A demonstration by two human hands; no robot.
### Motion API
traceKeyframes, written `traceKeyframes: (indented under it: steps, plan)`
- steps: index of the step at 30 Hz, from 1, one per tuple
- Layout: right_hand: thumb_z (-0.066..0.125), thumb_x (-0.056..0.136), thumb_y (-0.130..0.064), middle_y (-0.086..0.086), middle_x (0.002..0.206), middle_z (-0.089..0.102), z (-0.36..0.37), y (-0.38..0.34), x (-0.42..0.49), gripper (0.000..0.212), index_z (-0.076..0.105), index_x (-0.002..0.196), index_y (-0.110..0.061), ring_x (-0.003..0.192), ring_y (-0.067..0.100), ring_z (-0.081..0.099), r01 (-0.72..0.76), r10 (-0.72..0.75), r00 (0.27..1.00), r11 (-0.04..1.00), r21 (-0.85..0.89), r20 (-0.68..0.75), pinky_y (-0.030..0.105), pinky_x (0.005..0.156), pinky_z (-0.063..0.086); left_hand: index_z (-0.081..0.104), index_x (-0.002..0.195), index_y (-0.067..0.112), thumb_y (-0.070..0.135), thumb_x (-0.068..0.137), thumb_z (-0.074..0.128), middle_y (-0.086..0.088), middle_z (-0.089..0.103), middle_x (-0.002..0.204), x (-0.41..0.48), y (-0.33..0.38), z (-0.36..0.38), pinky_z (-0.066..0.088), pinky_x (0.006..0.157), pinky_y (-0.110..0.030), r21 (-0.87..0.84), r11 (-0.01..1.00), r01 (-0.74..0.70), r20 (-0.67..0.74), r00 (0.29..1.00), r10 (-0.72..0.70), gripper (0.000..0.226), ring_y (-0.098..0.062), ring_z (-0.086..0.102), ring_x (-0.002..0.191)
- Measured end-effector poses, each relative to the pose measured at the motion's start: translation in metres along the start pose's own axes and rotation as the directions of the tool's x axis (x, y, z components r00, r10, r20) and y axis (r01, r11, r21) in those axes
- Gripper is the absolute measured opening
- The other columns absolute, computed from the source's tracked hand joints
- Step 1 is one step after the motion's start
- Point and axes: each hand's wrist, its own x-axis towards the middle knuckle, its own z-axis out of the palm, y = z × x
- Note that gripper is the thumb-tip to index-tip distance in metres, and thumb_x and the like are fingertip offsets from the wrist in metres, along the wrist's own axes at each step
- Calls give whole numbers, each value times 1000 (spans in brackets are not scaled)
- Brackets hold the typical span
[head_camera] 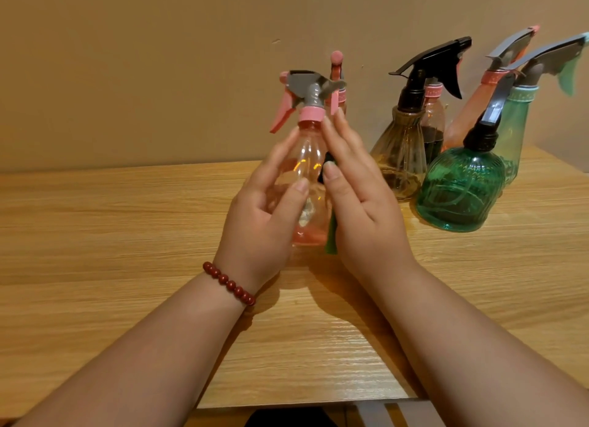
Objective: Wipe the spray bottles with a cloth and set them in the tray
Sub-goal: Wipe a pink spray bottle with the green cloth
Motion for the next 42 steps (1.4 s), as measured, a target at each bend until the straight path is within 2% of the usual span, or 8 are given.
traceKeyframes:
  steps: [3,8,18,24,28,31,36,42]
  plan:
    - [43,100,-25,-4,158,25,-10,1,2,45,39,144,-26,144,1,18,12,-12,1000,998,-61,2,11,113,17,45,138,33,21,92,50,18,57,130,-1,1,3,47,86,-14,-8,1000,-5,66,998,6,47,6,58,109]
    - [48,98,-20,5,160,17,-2,0,-2,45,42,143,-18,148,16,13,145,-138,986,987,-72,96,40,120,19,42,139,25,14,96,46,14,54,135,1,4,1,45,95,-17,-131,991,3,-23,1000,-6,45,1,50,126]
    - [43,99,-28,-9,158,22,-12,0,1,42,37,138,-43,140,-11,16,-69,71,997,992,108,-14,3,105,21,46,135,37,33,86,52,12,57,130,-5,3,1,47,89,-16,39,998,-41,50,998,39,49,1,57,114]
    - [48,97,-21,-2,161,16,-1,-1,-4,44,44,141,-28,145,4,19,51,-48,995,998,-34,87,18,114,23,42,142,25,19,97,49,14,54,136,-1,5,1,45,95,-17,20,999,-31,-46,998,32,46,2,52,123]
    - [44,99,-30,-12,159,18,-5,-2,-1,42,38,134,-52,141,-7,17,-94,93,996,992,81,16,7,106,25,45,138,37,36,88,52,6,56,134,-3,3,-2,48,93,-23,73,997,-10,33,999,8,50,-7,57,118]
    - [46,96,-32,-9,156,30,-12,2,4,44,41,137,-50,142,-1,24,-157,164,986,943,293,1,28,114,27,47,135,36,33,86,52,6,57,132,-5,5,2,48,90,-18,0,1000,-1,97,995,1,49,-5,59,115]
    - [43,96,-30,-6,150,41,-9,2,1,47,41,142,-36,141,12,34,-153,133,988,899,409,79,48,115,28,39,141,26,24,94,47,-3,54,139,-4,6,2,45,103,-46,-190,981,42,86,996,-26,48,-20,53,127]
    - [44,97,-29,-10,152,36,-6,-2,-3,43,41,134,-49,139,-8,25,-99,95,995,988,114,40,15,111,25,47,135,38,49,91,47,0,53,136,-3,3,2,54,92,-37,58,997,60,-95,994,-54,46,-9,61,112]
